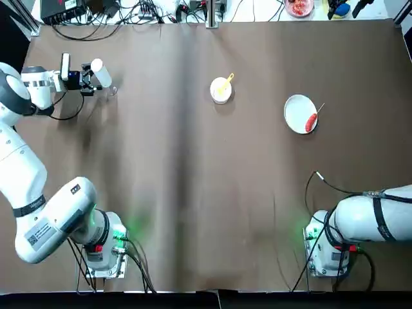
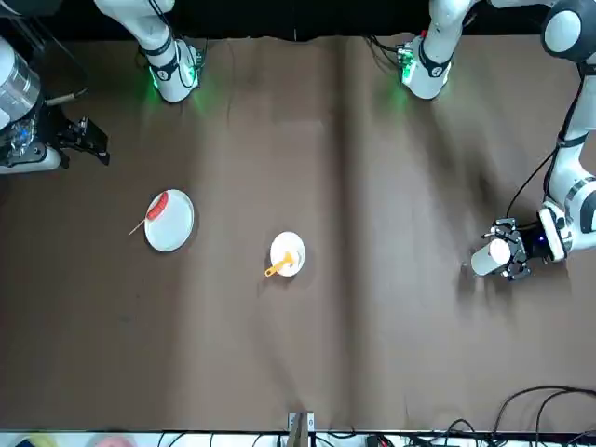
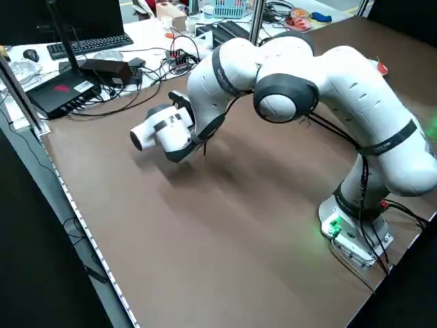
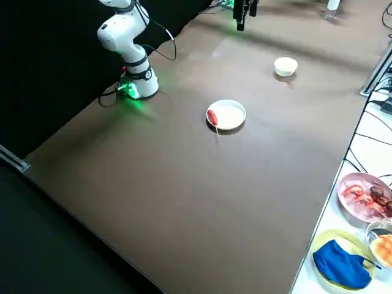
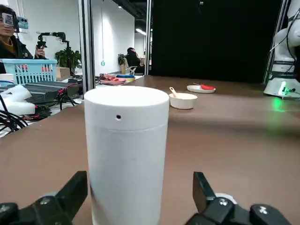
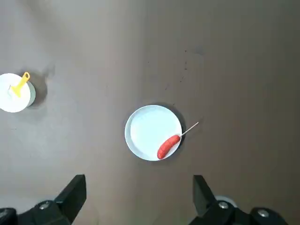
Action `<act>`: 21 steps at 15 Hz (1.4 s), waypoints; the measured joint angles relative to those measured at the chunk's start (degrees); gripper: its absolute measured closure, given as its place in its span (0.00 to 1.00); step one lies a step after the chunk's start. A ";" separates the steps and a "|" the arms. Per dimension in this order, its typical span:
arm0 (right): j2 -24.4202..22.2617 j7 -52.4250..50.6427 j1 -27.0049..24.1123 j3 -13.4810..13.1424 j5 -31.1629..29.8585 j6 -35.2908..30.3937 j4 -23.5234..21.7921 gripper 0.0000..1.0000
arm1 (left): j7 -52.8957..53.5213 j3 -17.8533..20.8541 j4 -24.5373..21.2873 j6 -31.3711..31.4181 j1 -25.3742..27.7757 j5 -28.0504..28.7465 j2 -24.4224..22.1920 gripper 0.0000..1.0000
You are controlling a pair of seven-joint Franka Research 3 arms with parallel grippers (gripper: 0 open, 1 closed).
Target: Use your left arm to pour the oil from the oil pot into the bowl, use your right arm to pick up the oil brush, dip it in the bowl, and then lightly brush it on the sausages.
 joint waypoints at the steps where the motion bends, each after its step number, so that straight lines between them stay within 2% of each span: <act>1: 0.00 0.09 0.03 0.00 0.00 -0.09 -0.03 0.00 | 0.52 -0.03 -0.10 0.42 -0.17 0.00 0.00 0.01; 6: 0.00 0.14 0.03 -0.01 0.00 -0.18 -0.19 0.00 | 2.26 -0.09 -1.43 2.82 -2.09 -0.09 -0.01 0.03; 7: 0.00 0.14 0.05 -0.01 0.02 -0.19 -0.23 0.00 | 2.72 -0.11 -1.67 2.95 -2.17 -0.31 -0.01 0.07; 10: 0.00 0.13 1.56 0.07 0.04 -0.98 -0.38 0.00 | 3.79 -0.27 -1.95 3.41 -2.22 -0.43 -0.09 0.37; 16: 0.00 0.14 2.10 -0.05 0.04 -1.23 -0.42 0.00 | -0.82 -2.22 -2.18 7.98 -6.29 -0.44 -4.62 0.37; 21: 0.00 0.13 2.14 -0.01 0.04 -1.37 -0.43 0.00 | -6.56 -2.49 -4.02 16.17 -15.61 -0.41 -11.18 0.37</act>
